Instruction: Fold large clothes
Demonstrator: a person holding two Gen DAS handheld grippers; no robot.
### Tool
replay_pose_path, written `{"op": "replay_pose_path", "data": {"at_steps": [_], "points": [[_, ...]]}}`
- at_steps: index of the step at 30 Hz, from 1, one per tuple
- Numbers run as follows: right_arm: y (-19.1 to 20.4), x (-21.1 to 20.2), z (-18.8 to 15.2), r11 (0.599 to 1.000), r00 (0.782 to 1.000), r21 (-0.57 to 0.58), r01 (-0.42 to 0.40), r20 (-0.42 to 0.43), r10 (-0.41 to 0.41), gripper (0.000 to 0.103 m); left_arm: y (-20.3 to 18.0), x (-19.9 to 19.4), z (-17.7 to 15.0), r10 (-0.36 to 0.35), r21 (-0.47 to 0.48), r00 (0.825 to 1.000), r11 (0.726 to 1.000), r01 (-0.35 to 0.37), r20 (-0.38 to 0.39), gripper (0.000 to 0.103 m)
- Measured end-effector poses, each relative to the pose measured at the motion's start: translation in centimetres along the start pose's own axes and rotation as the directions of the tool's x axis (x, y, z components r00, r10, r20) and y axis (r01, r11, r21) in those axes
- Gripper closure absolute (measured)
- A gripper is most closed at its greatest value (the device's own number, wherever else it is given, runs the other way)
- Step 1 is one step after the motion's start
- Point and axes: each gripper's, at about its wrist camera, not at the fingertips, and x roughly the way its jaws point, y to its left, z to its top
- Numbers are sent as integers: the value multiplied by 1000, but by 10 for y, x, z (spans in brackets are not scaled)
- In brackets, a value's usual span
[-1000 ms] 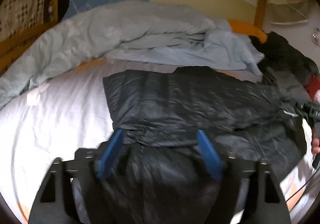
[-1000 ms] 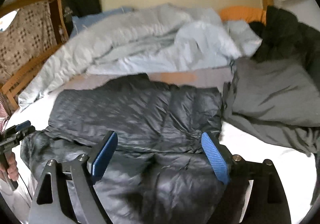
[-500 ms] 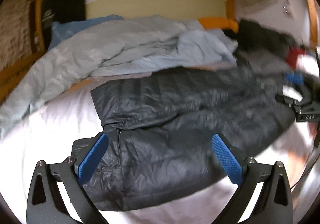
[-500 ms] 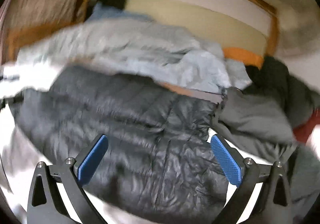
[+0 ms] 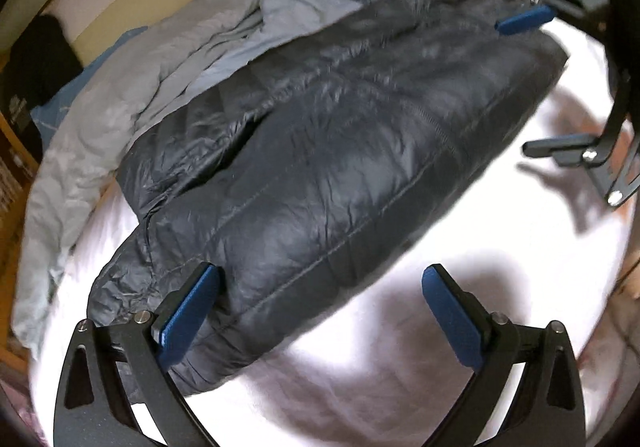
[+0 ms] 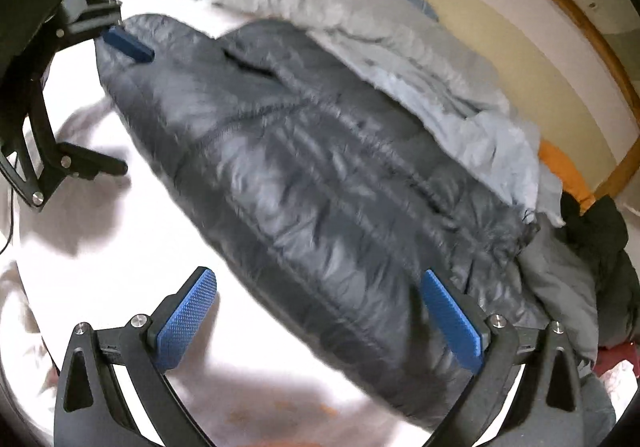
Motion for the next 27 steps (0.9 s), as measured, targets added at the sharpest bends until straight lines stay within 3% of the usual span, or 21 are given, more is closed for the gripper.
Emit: {"op": "replay_pose_path", "data": {"at_steps": [6, 12, 14, 16, 20, 22, 27], "points": [[-11, 22, -10, 998, 996, 52, 35, -85, -31, 0, 18, 14, 3, 53, -74, 998, 996, -56, -36, 6], [-30, 28, -16, 991, 993, 122, 56, -110, -42, 1, 33, 18, 3, 51, -148, 997, 987, -59, -56, 13], [-32, 29, -17, 990, 993, 130, 55, -113, -40, 3, 34, 17, 3, 71, -161, 996, 984, -78, -50, 19], [-33, 30, -17, 989, 991, 128, 71, -118, -56, 19, 38, 15, 4, 68, -191, 997, 979, -75, -45, 30], [-36, 27, -19, 986, 991, 138, 93, -109, -78, 35, 47, 9, 7, 44, -235, 999, 971, -49, -23, 48], [-39, 26, -20, 983, 991, 155, 97, -107, -81, 48, 49, 8, 8, 34, -250, 999, 967, -37, -16, 56], [-45, 21, -21, 981, 994, 180, 72, -92, -56, 63, 44, 4, 11, 21, -233, 1000, 972, -23, -11, 69]]}}
